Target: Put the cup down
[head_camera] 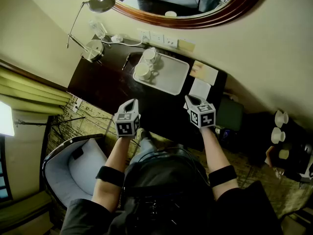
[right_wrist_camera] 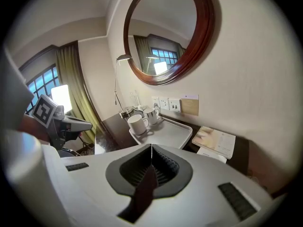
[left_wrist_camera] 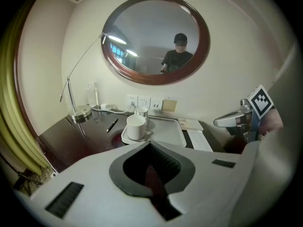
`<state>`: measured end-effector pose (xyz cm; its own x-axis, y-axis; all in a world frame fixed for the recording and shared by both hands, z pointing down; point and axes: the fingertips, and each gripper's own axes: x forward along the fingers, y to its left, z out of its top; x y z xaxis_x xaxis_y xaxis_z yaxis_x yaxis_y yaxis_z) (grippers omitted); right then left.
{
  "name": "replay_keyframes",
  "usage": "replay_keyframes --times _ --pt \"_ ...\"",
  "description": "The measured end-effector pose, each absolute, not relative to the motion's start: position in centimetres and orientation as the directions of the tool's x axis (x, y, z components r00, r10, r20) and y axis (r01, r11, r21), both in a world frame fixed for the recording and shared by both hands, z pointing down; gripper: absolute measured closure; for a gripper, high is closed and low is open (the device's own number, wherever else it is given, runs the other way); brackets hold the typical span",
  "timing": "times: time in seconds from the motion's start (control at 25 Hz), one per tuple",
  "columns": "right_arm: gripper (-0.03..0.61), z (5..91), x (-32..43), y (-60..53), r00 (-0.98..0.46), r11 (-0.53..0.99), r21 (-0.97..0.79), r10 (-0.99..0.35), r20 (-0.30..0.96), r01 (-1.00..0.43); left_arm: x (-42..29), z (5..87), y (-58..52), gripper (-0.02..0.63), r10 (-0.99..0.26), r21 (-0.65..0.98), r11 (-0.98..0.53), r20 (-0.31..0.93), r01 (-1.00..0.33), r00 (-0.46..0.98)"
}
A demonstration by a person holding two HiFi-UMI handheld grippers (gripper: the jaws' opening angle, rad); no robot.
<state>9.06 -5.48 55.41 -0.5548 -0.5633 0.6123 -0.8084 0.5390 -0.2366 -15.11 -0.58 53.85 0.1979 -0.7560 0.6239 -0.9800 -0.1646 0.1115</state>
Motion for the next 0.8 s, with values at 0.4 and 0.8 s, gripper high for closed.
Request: replay_keyframes --times 0.4,0.8 --pt "0.56 56.4 10.7 -5.9 -0.543 0.512 -0.254 -0.561 0.625 -0.821 -14.2 53.5 -1.4 0.611 -0.764 0.093 -0.183 0.613 -0.979 0.201" --pt "0.56 55.8 9.5 -6.2 -0.56 0.522 -0.271 -0.544 0.625 -0.809 -15.6 54.6 -3.3 0.605 -0.763 0.12 -0.14 0.619 -0.983 0.184"
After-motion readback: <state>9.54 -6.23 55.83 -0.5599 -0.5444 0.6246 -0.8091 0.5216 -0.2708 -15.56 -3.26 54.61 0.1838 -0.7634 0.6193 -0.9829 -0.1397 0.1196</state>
